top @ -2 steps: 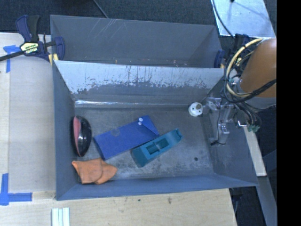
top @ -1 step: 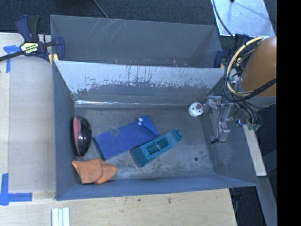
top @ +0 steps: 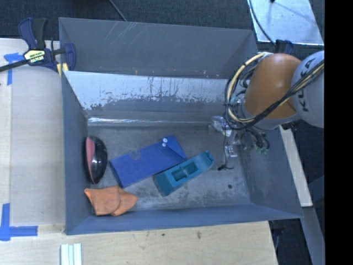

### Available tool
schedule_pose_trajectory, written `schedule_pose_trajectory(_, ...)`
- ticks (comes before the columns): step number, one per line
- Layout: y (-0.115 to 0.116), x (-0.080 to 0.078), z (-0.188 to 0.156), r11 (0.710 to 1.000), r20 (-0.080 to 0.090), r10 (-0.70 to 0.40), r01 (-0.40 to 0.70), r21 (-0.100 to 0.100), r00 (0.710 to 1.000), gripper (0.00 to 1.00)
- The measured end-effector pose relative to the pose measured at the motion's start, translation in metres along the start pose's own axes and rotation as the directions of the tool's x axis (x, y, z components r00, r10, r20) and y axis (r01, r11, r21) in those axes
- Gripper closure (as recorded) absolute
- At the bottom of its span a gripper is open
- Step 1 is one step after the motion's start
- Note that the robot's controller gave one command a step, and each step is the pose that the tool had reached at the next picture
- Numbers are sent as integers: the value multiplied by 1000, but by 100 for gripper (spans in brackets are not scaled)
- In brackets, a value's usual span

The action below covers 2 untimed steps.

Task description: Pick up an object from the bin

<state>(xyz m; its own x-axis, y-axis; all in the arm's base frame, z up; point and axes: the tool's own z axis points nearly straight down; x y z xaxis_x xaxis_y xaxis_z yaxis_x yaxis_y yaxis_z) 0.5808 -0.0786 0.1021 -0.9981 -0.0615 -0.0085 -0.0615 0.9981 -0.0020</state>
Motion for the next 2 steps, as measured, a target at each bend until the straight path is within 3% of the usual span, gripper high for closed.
schedule_pose_trajectory(1,17,-4,20,1000,-6,-13,13,-2,1000,0)
schedule_pose_trajectory(2,56,5,3,974,-8,-227,227,0,974,0)
